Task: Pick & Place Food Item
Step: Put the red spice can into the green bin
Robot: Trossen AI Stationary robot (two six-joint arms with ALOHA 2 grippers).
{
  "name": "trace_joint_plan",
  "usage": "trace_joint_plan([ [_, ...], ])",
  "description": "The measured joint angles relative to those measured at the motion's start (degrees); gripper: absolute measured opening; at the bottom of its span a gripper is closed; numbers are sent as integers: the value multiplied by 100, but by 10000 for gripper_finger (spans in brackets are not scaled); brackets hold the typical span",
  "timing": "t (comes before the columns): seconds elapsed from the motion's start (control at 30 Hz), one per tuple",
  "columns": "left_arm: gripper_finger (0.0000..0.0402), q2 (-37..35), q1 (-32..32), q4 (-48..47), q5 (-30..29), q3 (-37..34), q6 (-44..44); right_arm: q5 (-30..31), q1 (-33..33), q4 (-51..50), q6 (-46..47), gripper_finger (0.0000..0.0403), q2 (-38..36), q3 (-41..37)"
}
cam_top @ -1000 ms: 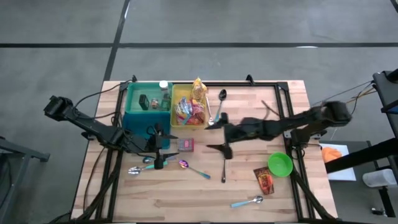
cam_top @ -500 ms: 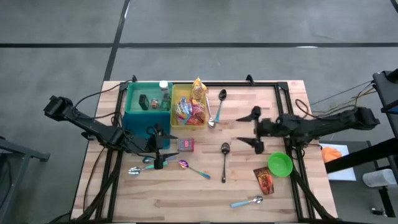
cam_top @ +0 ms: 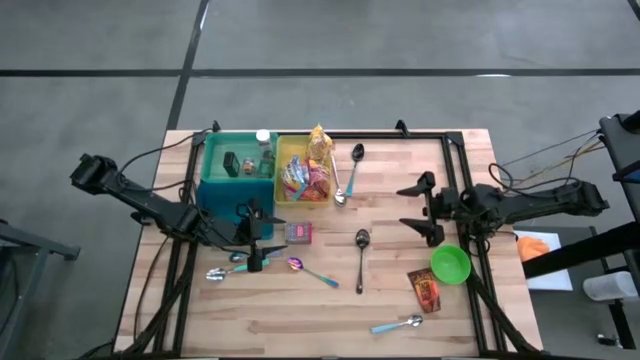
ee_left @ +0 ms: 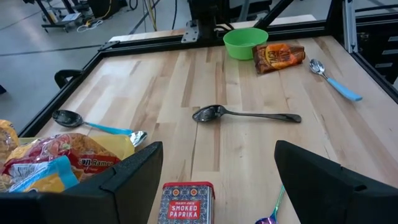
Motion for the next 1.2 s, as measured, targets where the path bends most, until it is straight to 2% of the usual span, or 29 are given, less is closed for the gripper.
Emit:
trace_joint_plan([
  [0.4,311,0,-1,3,0,0,0,-4,0,-385,-48,359,0,29],
  [1.2,310,0,0,4,0,0,0,-11,0,-384,-46,359,3,18],
])
